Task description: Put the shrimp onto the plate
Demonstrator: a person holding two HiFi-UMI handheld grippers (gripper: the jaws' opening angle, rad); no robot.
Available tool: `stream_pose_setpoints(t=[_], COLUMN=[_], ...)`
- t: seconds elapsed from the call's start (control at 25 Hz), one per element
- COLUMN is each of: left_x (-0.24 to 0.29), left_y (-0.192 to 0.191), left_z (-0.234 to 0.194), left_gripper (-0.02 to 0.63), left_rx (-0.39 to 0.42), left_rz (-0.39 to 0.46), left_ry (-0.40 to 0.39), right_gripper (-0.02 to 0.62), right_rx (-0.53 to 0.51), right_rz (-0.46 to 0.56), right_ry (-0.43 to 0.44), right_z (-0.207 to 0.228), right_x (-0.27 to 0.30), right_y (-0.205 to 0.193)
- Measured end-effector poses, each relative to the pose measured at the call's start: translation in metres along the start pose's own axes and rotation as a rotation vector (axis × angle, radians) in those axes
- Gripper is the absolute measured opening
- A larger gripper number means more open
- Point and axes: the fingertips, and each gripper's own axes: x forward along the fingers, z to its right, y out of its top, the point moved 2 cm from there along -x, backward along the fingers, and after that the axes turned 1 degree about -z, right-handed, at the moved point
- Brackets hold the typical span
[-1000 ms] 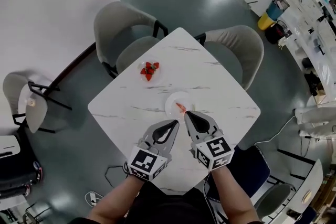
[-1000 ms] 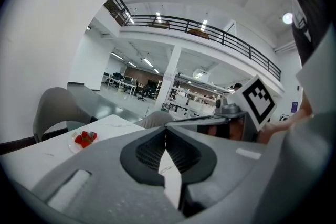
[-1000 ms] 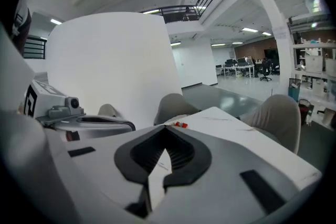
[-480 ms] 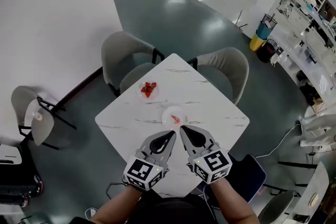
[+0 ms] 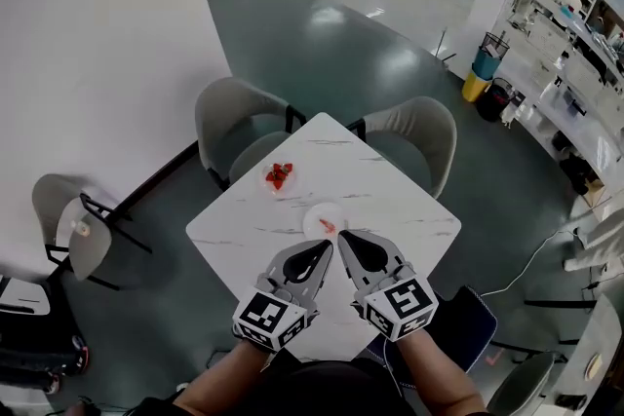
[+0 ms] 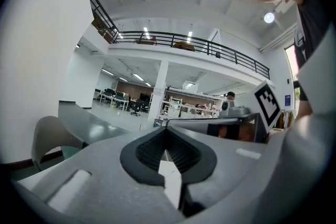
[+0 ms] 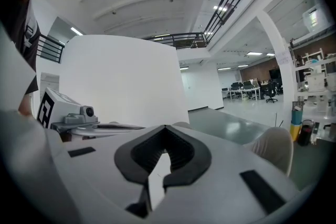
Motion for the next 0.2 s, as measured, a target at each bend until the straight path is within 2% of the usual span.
stream_pose_setpoints(t=[0.2], left_x=[-0.0001], left_y=[0.0036], left_z=[0.0014], left_gripper=[0.008], left_rx=[0.001], left_rz=[0.007], left_ry=[0.000], right_gripper=[0.002], right_rx=[0.000], right_rz=[0.011], right_ry=[-0.007], right_z=[0.0011], right_x=[-0.0052], right_y=[0.0055])
